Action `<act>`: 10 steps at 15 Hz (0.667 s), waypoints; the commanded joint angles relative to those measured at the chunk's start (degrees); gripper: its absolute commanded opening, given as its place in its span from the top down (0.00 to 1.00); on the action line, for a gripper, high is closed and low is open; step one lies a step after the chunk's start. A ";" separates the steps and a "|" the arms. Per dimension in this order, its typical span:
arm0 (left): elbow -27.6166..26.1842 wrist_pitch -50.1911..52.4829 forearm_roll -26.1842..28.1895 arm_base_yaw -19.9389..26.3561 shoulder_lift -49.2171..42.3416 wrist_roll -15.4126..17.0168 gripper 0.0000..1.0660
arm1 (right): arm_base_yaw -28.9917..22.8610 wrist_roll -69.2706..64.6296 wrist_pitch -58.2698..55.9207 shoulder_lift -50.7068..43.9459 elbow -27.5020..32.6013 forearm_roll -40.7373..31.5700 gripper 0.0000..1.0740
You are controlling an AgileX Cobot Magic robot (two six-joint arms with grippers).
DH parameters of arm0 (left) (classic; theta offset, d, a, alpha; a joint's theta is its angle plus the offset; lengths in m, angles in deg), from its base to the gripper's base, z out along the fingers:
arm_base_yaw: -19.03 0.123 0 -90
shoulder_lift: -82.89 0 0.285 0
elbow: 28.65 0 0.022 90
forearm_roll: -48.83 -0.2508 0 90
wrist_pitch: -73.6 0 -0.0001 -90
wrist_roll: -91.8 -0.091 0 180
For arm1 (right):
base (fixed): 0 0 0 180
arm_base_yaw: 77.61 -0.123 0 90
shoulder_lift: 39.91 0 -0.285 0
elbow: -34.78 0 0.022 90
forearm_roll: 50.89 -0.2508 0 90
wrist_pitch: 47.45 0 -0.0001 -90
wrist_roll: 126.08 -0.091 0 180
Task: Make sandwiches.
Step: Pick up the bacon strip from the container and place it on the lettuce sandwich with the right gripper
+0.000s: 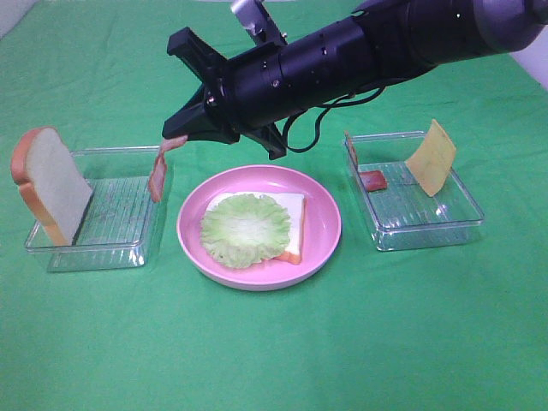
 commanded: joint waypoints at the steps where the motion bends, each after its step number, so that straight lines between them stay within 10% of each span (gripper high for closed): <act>1: 0.11 0.74 0.00 -0.23 -1.15 0.23 0.21 | 0.00 4.07 1.32 0.06 0.06 -0.86 1.00; 10: 0.11 0.74 0.00 -0.23 -1.15 0.23 0.21 | 1.15 -4.53 1.15 2.98 0.06 11.63 1.00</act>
